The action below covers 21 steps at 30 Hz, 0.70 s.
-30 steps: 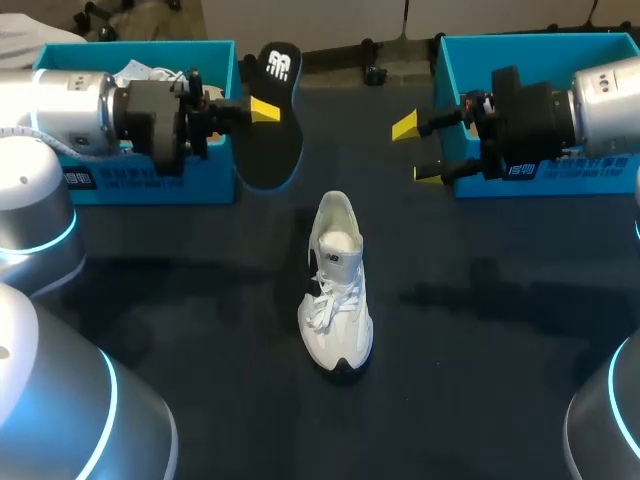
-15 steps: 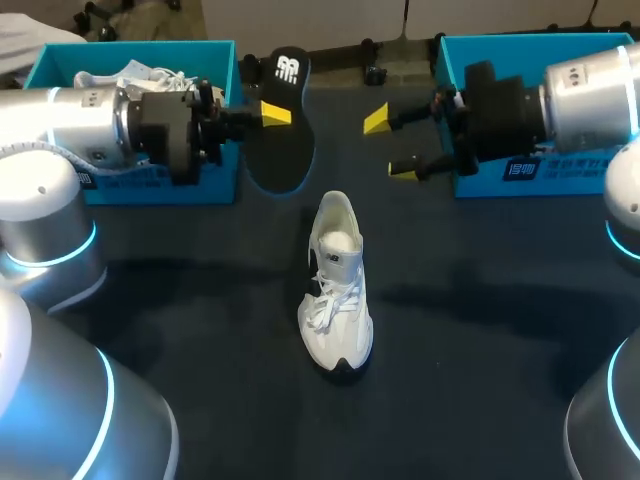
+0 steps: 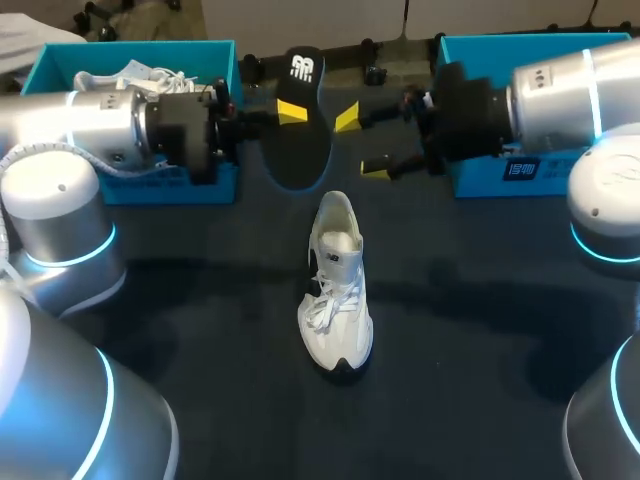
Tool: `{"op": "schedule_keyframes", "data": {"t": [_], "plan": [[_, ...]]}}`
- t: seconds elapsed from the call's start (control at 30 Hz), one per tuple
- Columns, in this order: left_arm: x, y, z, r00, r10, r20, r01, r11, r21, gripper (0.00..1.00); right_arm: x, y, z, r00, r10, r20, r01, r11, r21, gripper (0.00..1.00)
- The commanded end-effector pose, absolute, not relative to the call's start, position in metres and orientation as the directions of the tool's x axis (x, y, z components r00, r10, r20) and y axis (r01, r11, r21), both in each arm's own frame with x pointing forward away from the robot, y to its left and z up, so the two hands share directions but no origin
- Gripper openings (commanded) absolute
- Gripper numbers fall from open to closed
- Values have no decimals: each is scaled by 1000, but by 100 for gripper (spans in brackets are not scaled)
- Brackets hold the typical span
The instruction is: Take the shoe out of the shoebox, open the shoe tongue, remove and reinsert the insole, then place the shoe into the shoebox
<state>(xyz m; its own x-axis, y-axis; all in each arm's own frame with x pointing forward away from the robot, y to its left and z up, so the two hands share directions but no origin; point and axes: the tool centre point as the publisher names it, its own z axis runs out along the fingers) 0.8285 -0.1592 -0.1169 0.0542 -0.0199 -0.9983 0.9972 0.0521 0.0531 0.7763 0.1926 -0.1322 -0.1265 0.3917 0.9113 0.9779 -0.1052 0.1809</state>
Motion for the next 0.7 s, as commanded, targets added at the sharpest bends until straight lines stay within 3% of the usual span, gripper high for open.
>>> {"op": "schedule_keyframes", "data": {"t": [0.03, 0.57, 0.63, 0.7], "plan": [[830, -167, -121, 57, -22, -998, 997, 54, 55, 0, 783, 205, -132, -127, 396, 909, 979, -100, 180, 100], [826, -175, -127, 59, -32, -998, 997, 57, 58, 0, 781, 221, -132, -140, 359, 923, 984, -51, 170, 100], [827, -175, -127, 60, -33, -998, 997, 56, 58, 0, 781, 222, -133, -140, 356, 924, 985, -48, 168, 90], [827, -176, -125, 60, -36, -998, 997, 55, 58, 0, 780, 223, -135, -139, 351, 926, 985, -43, 165, 69]]}}
